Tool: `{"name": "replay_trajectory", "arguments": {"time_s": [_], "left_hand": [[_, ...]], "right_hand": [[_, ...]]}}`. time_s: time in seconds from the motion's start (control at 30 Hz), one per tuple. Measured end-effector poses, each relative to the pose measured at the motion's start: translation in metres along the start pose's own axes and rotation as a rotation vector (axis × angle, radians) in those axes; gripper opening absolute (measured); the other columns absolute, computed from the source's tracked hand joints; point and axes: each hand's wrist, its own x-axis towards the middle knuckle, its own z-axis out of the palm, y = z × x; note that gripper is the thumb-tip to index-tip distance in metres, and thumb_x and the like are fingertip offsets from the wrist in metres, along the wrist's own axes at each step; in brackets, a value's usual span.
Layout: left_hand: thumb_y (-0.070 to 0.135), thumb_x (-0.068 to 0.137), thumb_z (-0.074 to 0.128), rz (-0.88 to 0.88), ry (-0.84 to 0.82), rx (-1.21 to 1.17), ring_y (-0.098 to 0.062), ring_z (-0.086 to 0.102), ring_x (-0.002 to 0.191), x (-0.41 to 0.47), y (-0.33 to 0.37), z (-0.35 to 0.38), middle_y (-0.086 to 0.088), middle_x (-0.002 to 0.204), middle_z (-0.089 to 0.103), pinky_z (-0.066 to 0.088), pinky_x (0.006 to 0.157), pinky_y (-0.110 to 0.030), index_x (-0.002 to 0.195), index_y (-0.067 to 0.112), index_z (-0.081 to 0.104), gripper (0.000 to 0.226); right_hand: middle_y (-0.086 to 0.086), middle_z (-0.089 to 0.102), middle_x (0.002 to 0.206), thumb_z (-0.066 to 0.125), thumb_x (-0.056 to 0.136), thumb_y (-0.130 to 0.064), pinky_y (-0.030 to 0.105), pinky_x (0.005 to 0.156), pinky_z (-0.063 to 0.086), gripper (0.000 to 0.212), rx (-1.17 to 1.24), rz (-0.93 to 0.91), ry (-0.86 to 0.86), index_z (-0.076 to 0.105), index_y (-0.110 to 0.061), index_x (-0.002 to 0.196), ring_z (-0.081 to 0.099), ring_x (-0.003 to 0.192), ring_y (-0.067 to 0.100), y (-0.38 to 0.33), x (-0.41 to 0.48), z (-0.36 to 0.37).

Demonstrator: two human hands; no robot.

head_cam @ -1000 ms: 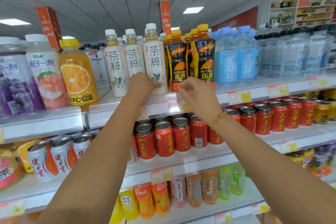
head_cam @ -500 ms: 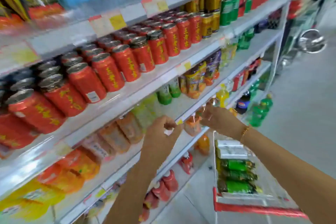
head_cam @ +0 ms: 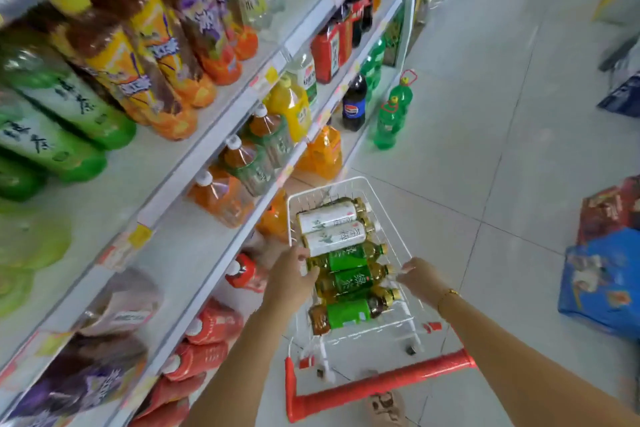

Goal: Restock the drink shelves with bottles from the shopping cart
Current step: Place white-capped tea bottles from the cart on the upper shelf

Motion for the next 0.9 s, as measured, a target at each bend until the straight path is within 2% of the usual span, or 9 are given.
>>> {"name": "replay_trajectory", "arguments": {"time_s": [0.1, 0.2, 0.3, 0.4, 0.47, 0.57, 0.7, 0.8, 0.9], "left_hand": [[0.019, 0.086, 0.065, -0.082, -0.031, 0.027, -0.022, 0.060, 0.103, 0.059, -0.009, 0.032, -0.002, 0.118, 0.059, 0.049, 0.083, -0.033, 0.120, 0.013, 0.054, 0.037], [0.016, 0.087, 0.062, -0.095, -0.053, 0.060, -0.034, 0.062, 0.100, 0.116, -0.018, 0.058, -0.009, 0.124, 0.059, 0.051, 0.082, -0.040, 0.125, 0.012, 0.052, 0.039], [0.015, 0.089, 0.060, -0.047, -0.073, 0.176, -0.031, 0.057, 0.110, 0.165, -0.026, 0.079, -0.010, 0.136, 0.051, 0.045, 0.089, -0.033, 0.134, 0.011, 0.046, 0.047], [0.014, 0.089, 0.060, 0.015, -0.102, 0.291, -0.028, 0.047, 0.125, 0.204, -0.032, 0.093, -0.013, 0.142, 0.043, 0.037, 0.098, -0.030, 0.136, 0.007, 0.043, 0.051], [0.015, 0.087, 0.063, 0.051, -0.122, 0.355, -0.027, 0.043, 0.129, 0.223, -0.035, 0.101, -0.013, 0.142, 0.043, 0.034, 0.102, -0.029, 0.136, 0.006, 0.043, 0.054], [0.022, 0.084, 0.068, 0.055, -0.159, 0.418, -0.026, 0.041, 0.129, 0.244, -0.041, 0.112, -0.011, 0.142, 0.042, 0.033, 0.103, -0.030, 0.139, 0.008, 0.039, 0.064], [0.044, 0.074, 0.074, 0.051, -0.243, 0.574, -0.029, 0.052, 0.115, 0.265, -0.045, 0.109, -0.013, 0.129, 0.054, 0.041, 0.089, -0.032, 0.131, 0.007, 0.048, 0.072], [0.054, 0.070, 0.074, 0.029, -0.318, 0.654, -0.021, 0.055, 0.079, 0.266, -0.042, 0.100, -0.008, 0.095, 0.062, 0.039, 0.061, -0.028, 0.101, 0.010, 0.060, 0.056], [0.064, 0.072, 0.065, -0.090, -0.305, 0.661, -0.017, 0.046, 0.060, 0.250, -0.048, 0.102, -0.003, 0.069, 0.049, 0.029, 0.046, -0.026, 0.076, 0.009, 0.050, 0.057]], "right_hand": [[0.007, 0.059, 0.119, 0.056, 0.090, -0.024, 0.027, 0.088, 0.044, 0.031, 0.031, -0.037, -0.054, 0.059, -0.009, 0.117, 0.057, 0.105, 0.022, -0.005, 0.050, 0.019], [0.012, 0.065, 0.097, 0.054, 0.088, -0.022, 0.033, 0.077, 0.049, 0.017, 0.190, -0.030, -0.050, 0.062, -0.009, 0.096, 0.058, 0.082, 0.023, -0.012, 0.093, 0.040], [0.009, 0.068, 0.093, 0.058, 0.088, -0.028, 0.032, 0.071, 0.055, 0.026, 0.397, 0.013, -0.028, 0.063, -0.009, 0.105, 0.066, 0.086, 0.026, -0.015, 0.131, 0.058], [0.002, 0.060, 0.081, 0.065, 0.086, -0.022, 0.019, 0.057, 0.045, 0.033, 0.705, 0.104, -0.117, 0.056, -0.007, 0.114, 0.057, 0.068, 0.014, -0.020, 0.162, 0.077], [0.006, 0.063, 0.085, 0.068, 0.082, -0.019, 0.027, 0.063, 0.051, 0.045, 0.874, 0.184, -0.162, 0.051, -0.006, 0.122, 0.057, 0.067, 0.015, -0.023, 0.179, 0.088], [0.009, 0.061, 0.087, 0.067, 0.084, -0.013, 0.027, 0.064, 0.055, 0.028, 1.016, 0.236, -0.218, 0.053, -0.004, 0.106, 0.060, 0.069, 0.016, -0.027, 0.196, 0.100], [0.013, 0.067, 0.089, 0.086, 0.059, -0.037, 0.018, 0.040, 0.046, 0.081, 0.921, 0.311, -0.241, 0.047, -0.002, 0.121, 0.052, 0.048, 0.008, -0.035, 0.212, 0.106], [0.008, 0.057, 0.104, 0.085, 0.026, -0.063, 0.025, 0.061, 0.047, 0.128, 0.824, 0.284, -0.237, 0.042, -0.004, 0.130, 0.050, 0.069, 0.012, -0.043, 0.214, 0.108], [0.004, 0.053, 0.128, 0.087, 0.050, -0.046, 0.034, 0.090, 0.048, 0.102, 0.813, 0.174, -0.268, 0.041, -0.014, 0.135, 0.052, 0.105, 0.019, -0.050, 0.204, 0.112]]}}
